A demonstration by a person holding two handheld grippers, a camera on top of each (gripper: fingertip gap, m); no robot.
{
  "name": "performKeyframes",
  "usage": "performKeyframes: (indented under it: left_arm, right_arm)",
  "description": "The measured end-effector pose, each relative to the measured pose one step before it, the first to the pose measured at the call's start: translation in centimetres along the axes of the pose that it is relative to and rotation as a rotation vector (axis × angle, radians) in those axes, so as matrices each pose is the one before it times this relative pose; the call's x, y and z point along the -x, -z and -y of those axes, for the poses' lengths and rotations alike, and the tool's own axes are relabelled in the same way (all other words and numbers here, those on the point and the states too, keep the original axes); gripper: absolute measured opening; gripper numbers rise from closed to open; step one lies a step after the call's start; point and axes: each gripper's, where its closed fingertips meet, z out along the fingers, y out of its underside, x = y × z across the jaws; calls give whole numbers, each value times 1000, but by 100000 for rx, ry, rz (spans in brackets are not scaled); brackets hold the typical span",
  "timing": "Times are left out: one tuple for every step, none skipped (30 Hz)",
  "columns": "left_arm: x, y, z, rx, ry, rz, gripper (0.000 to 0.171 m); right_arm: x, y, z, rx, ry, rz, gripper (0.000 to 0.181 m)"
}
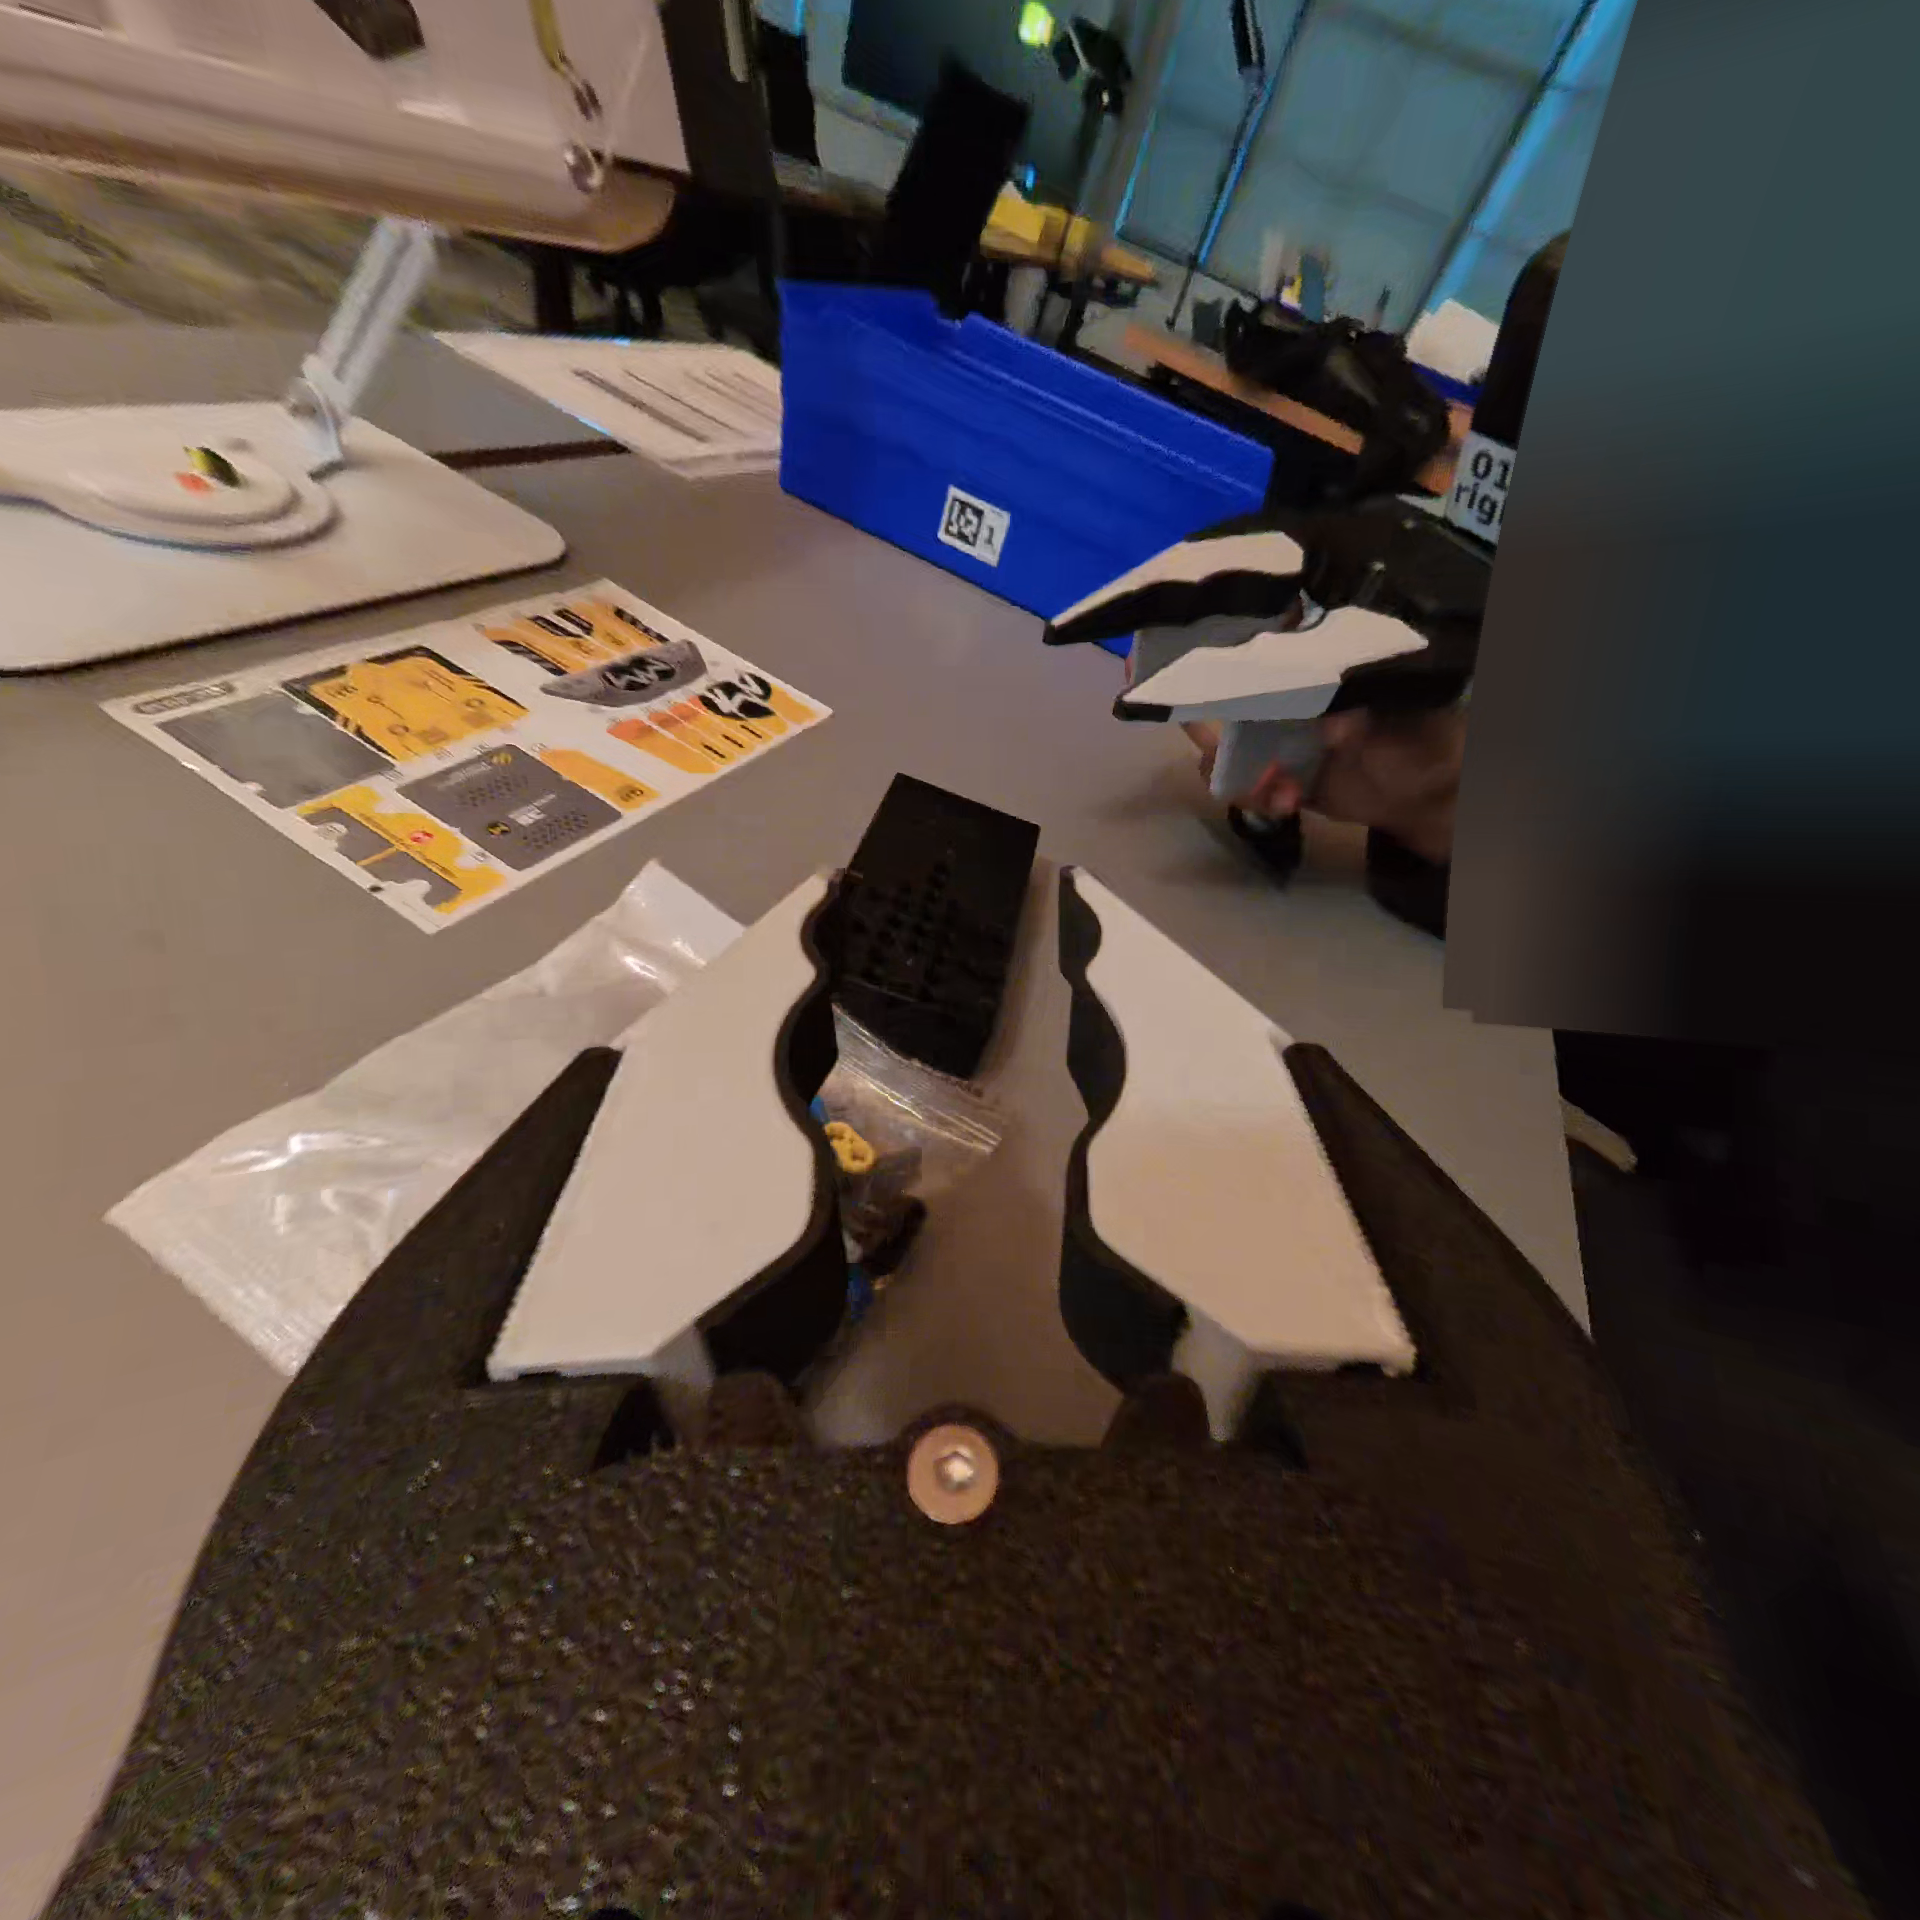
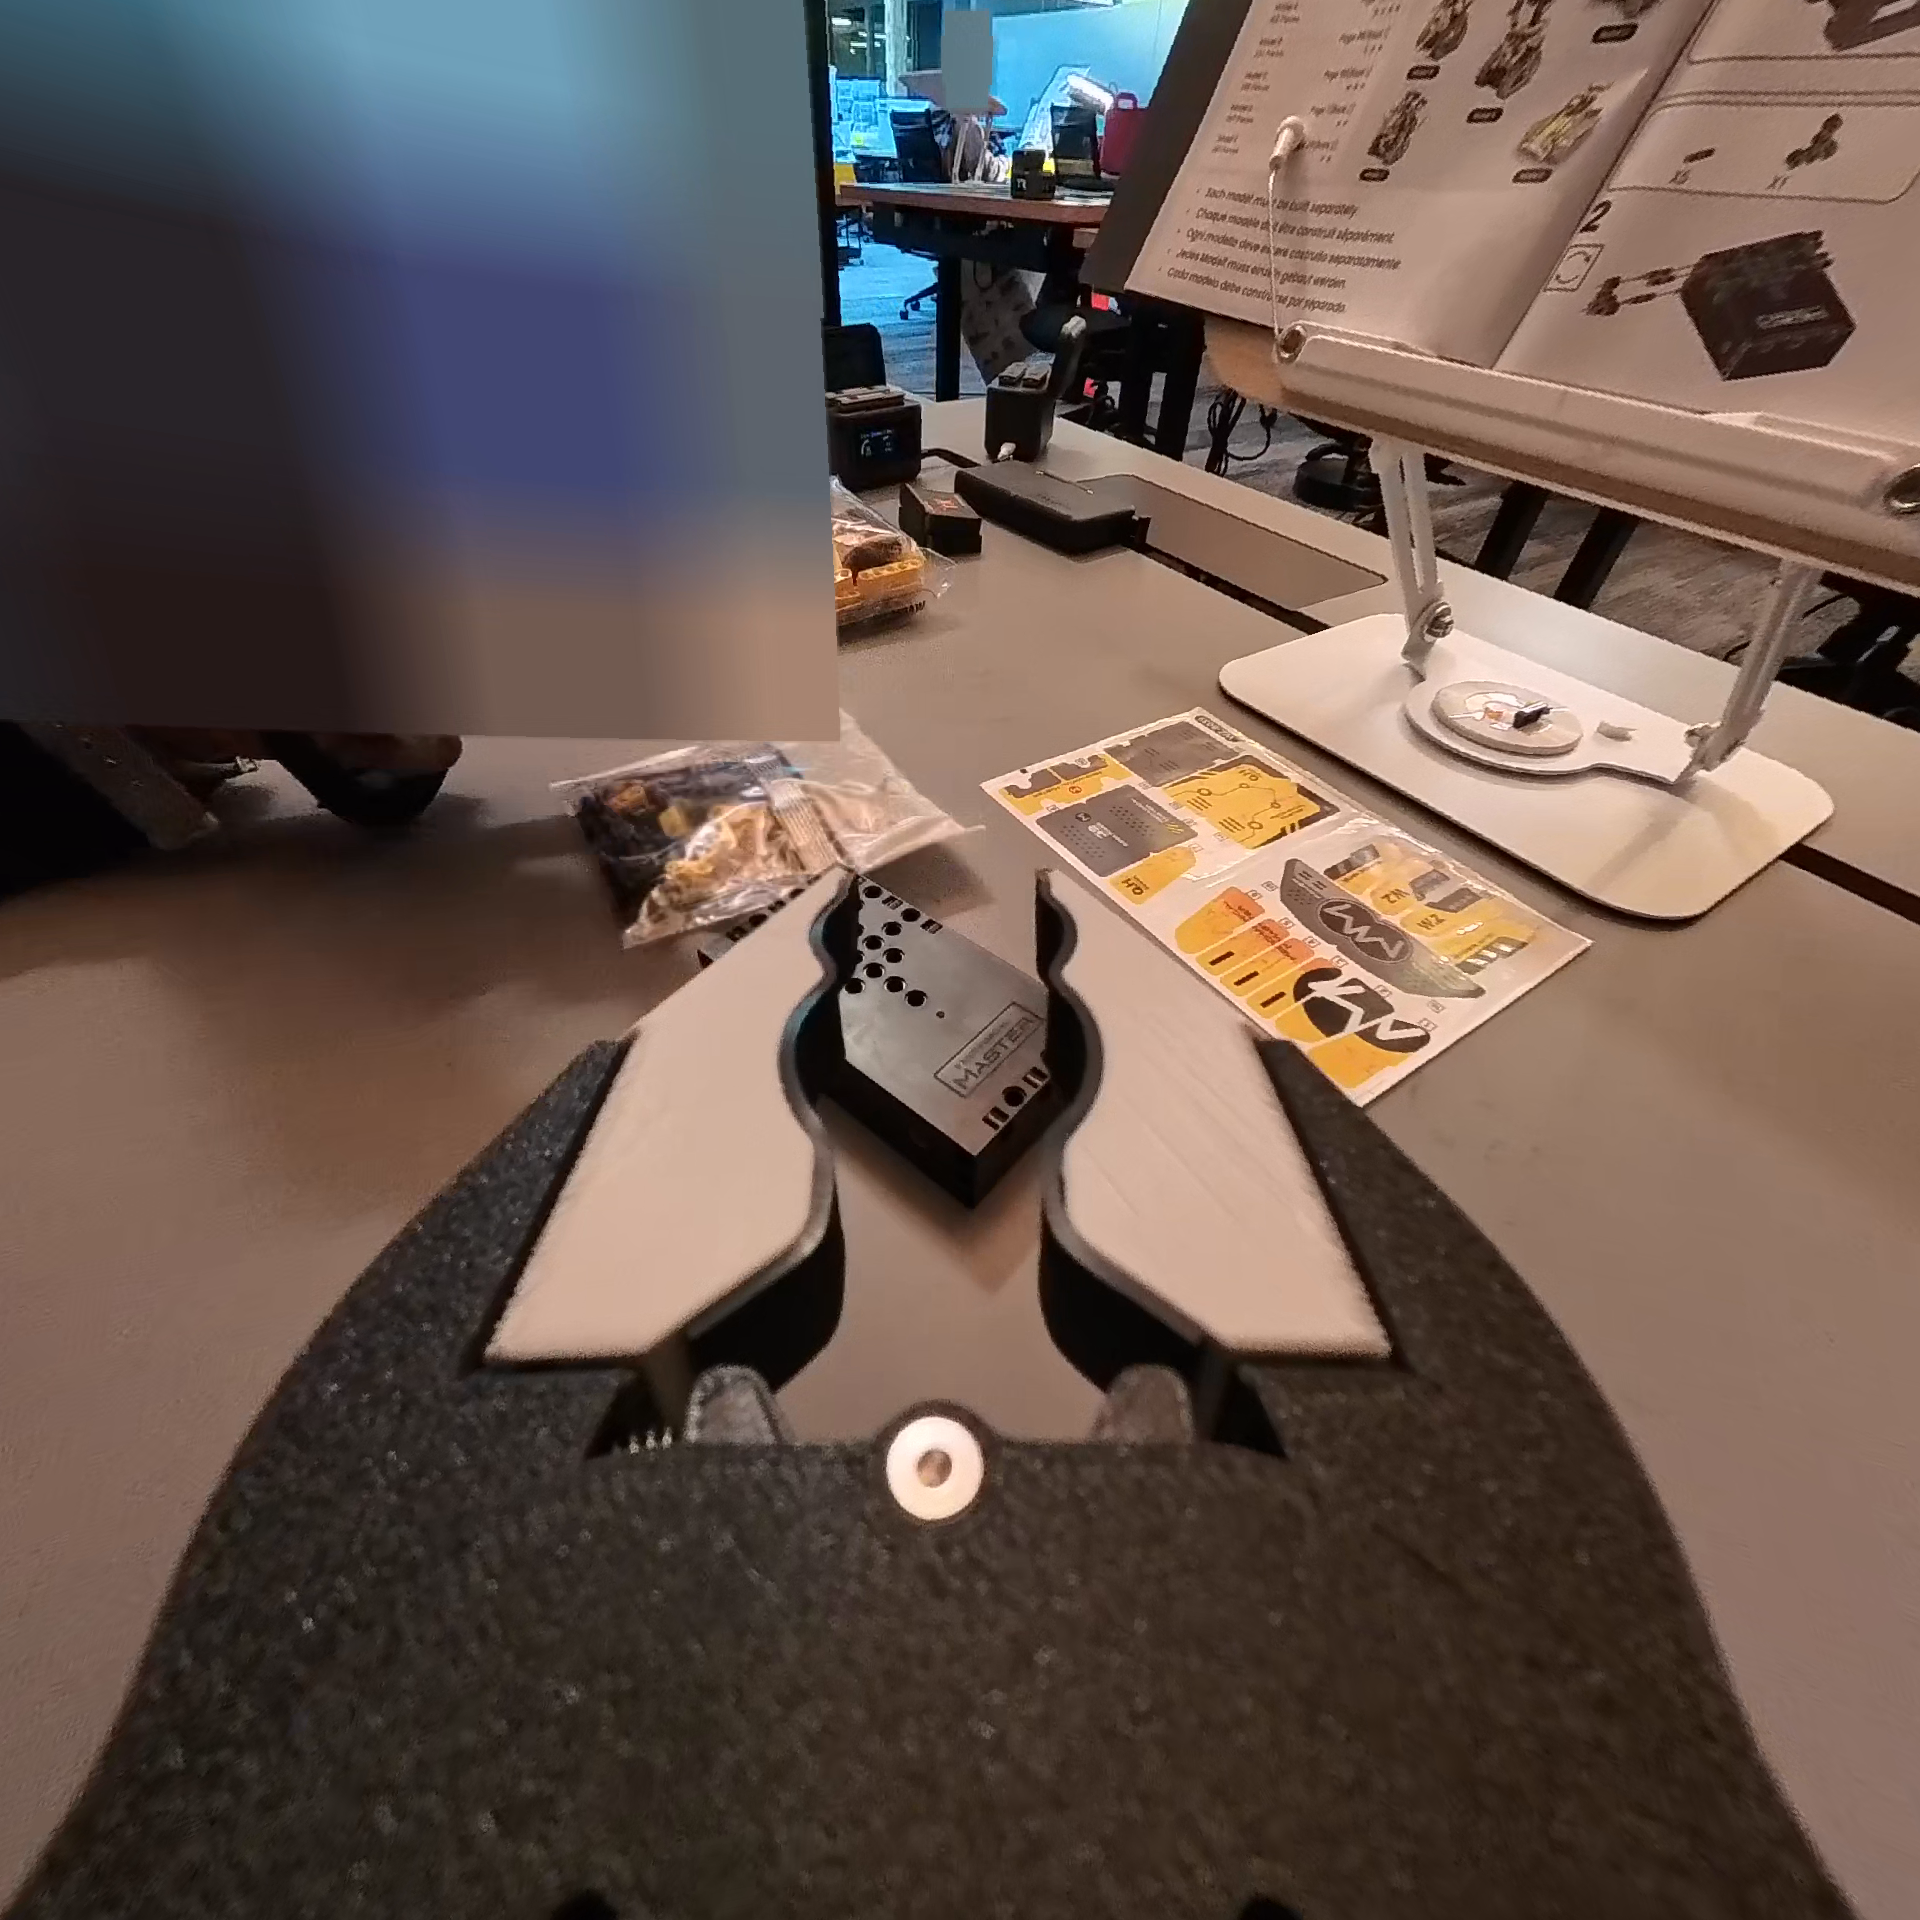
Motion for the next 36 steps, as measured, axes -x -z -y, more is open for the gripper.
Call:
performKeyframes:
  left_arm:
    - [221,365,470,-3008,591,326,40]
    - [297,605,749,-4819,1311,-44,40]
    - [539,726,920,-5702,2567,740,40]
    - [809,741,955,-5609,3574,1943,40]
    - [718,686,896,-5001,3596,1418,39]
    - [514,568,758,-4222,3080,647,40]
    - [464,416,616,-3474,2390,1141,40]
    - [421,237,367,-2273,1327,1713,40]
    - [399,97,109,-790,101,2206,40]
    - [380,13,-72,331,-887,2622,40]
    - [440,-35,-196,1060,-1282,3087,40]
    - [336,-53,-209,1132,-1386,2525,40]
    - [229,-33,-141,805,-1087,1816,39]
    - [248,-21,-80,452,-825,1955,39]
    - [424,-5,-93,464,-610,2840,39]
    - [622,6,-218,1129,-440,3866,39]
    - [895,-11,-389,2138,-212,5334,39]
    - [996,-43,-464,2683,-223,5933,39]
    - [792,-34,-353,2384,-234,4874,39]
    - [539,-20,-196,1421,-507,3455,39]
    - [432,10,-93,627,-439,2950,39]
    - [296,2,-70,527,-361,2045,39]
    - [255,-28,-108,788,-227,1481,39]
    - [296,-49,-138,1059,-82,1712,39]
    - [262,-44,-118,929,46,1460,39]
    - [201,-63,-126,986,156,1010,39]
    - [407,-67,-182,1468,-59,2470,38]
    - [492,-44,-221,1783,-866,3130,38]
    - [322,-11,-148,1376,-1544,2002,38]
    - [311,26,-72,772,-1352,1806,38]
    - [304,30,-48,570,-769,1475,38]
    - [235,12,-62,571,-65,726,38]
    - [140,-15,-72,605,556,-31,38]
    - [142,-29,-101,816,391,203,38]
    - [98,-48,-117,859,-175,356,38]
    - [-25,-47,-65,534,-446,1,38]
  right_arm:
    - [13,-17,-14,59,37,28,34]
    - [12,-12,-14,53,-2,63,34]
    - [3,-27,-41,129,-26,62,34]
    - [11,-34,-65,249,-54,87,34]
    - [20,-44,-83,337,-54,129,34]
    - [22,-48,-85,362,30,127,34]
    - [34,-57,-81,352,167,62,34]
    - [19,-47,-87,384,281,-29,34]
    - [9,-45,-89,407,319,-77,34]
    - [17,-48,-78,410,329,-77,34]
    - [10,-25,-62,320,328,-88,34]
    - [4,-27,-34,177,253,-102,34]
    - [-4,-15,-31,122,112,-60,34]
    - [-24,-22,-33,54,-59,-33,34]
    - [-21,-15,-15,-29,-247,14,34]
    - [-34,-7,-29,-35,-484,179,34]
    - [-30,22,2,-189,-926,506,34]
    - [-98,95,122,-818,-1746,586,34]
    - [-221,169,254,-1557,-2610,359,34]
    - [-335,245,343,-2006,-3116,93,34]
    - [-424,280,385,-2179,-3272,-264,34]
    - [-480,280,390,-2153,-3211,-575,34]
    - [-497,282,356,-2020,-2975,-747,34]
    - [-479,250,316,-1782,-2560,-808,34]
    - [-472,219,256,-1403,-1925,-957,34]
    - [-492,182,160,-916,-1051,-1343,34]
    - [-523,154,68,-337,141,-1842,34]
    - [-597,143,-29,376,1778,-2603,34]
    - [-758,163,-99,929,3529,-3816,34]
    - [-871,189,-112,1067,4673,-4757,34]
    - [-894,181,-150,1101,4919,-4935,34]
    - [-819,125,-223,1207,4393,-4483,33]
    - [-682,45,-317,1273,3203,-3527,33]
    - [-479,-48,-382,1231,1618,-2135,32]
    - [-248,-170,-432,1204,-109,-566,32]
    - [-79,-221,-412,1401,-1563,801,32]
